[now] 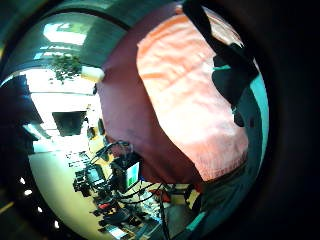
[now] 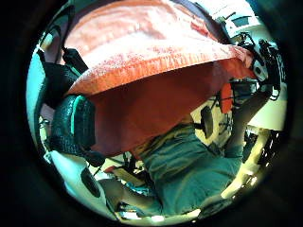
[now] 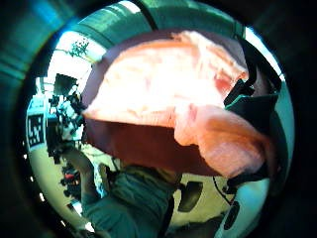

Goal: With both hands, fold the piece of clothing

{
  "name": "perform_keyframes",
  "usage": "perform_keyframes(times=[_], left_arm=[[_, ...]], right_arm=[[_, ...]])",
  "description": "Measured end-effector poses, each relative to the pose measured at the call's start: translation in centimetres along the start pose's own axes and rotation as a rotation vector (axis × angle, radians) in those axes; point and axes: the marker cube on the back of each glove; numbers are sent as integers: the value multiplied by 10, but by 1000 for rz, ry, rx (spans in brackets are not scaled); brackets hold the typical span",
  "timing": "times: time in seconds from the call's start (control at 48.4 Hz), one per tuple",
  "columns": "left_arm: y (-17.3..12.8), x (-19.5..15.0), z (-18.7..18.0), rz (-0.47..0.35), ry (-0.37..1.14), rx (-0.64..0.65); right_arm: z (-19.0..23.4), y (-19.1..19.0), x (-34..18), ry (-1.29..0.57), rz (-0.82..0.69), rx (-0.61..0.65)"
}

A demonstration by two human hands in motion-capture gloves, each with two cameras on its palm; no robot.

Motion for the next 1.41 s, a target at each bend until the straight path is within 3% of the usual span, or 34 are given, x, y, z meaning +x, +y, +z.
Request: perform_keyframes(times=[0.165, 0.31, 0.455, 0.558, 0.682, 0.723, 0.785, 0.827, 0.951, 1.034, 1.137, 1.282, 1.406], left_arm=[[-67, -31, -28, -237, -69, 204], [-136, -48, -9, -370, -53, 336], [-174, -61, -19, -427, -83, 480], [-188, -67, 14, -443, -130, 384], [-219, -62, 48, -412, -46, 437], [-228, -64, 51, -408, -64, 498], [-237, -71, 43, -400, -148, 625], [-240, -70, 35, -382, -164, 696], [-222, -71, 29, -372, -188, 668], [-204, -76, 35, -388, -196, 588], [-197, -67, 40, -375, -77, 579], [-157, -75, 82, -446, -133, 303], [-156, -50, 111, -398, 6, 214]], right_arm=[[-37, -84, 3, -22, 197, 214], [-29, -156, -3, 39, 287, 320], [-5, -216, -10, 27, 338, 391], [-1, -246, -11, 70, 361, 556], [36, -263, -22, 80, 352, 521], [45, -259, -23, 119, 343, 453], [60, -232, -15, 270, 322, 202], [64, -222, -9, 331, 306, 117], [29, -215, -3, 200, 268, 369], [28, -205, 23, 170, 322, 401], [67, -191, 49, 24, 374, 265], [106, -133, 92, -317, 536, 103], [116, -69, 103, -464, 656, -195]])
